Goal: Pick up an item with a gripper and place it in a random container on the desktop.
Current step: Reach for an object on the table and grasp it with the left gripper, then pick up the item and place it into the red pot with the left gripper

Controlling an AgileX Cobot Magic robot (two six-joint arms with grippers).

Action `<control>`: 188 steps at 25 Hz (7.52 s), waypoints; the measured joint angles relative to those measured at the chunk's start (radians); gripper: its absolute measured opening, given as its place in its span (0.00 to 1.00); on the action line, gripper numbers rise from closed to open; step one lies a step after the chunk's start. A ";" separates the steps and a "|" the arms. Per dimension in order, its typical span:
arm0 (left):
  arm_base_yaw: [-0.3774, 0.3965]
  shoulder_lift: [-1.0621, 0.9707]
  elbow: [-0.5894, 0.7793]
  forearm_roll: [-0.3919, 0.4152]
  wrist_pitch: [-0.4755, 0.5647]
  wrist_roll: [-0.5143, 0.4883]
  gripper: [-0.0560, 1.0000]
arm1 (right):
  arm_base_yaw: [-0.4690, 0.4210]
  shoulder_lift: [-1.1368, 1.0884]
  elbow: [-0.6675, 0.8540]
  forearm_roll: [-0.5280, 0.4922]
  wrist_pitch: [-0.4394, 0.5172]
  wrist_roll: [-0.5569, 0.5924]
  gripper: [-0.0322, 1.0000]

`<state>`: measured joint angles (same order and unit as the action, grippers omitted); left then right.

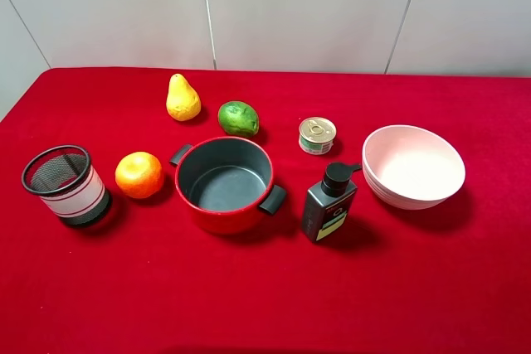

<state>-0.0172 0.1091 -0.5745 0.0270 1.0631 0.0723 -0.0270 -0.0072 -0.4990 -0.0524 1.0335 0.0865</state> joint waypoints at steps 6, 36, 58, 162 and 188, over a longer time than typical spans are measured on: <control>0.000 0.245 -0.101 0.001 0.002 0.000 0.99 | 0.000 0.000 0.000 0.000 0.000 0.000 0.70; 0.000 1.053 -0.615 0.022 -0.007 0.054 0.99 | 0.000 0.000 0.000 0.000 0.000 0.000 0.70; -0.120 1.580 -0.953 0.030 0.004 0.095 0.99 | 0.000 0.000 0.000 0.000 0.000 0.000 0.70; -0.226 2.377 -1.602 -0.079 -0.012 0.099 0.72 | 0.000 0.000 0.000 0.000 -0.001 0.000 0.70; -0.230 2.191 -1.602 -0.077 0.105 0.099 0.72 | 0.000 0.000 0.000 0.000 -0.001 0.000 0.70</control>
<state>-0.2473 2.2996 -2.1769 -0.0500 1.1684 0.1710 -0.0270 -0.0072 -0.4990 -0.0524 1.0326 0.0865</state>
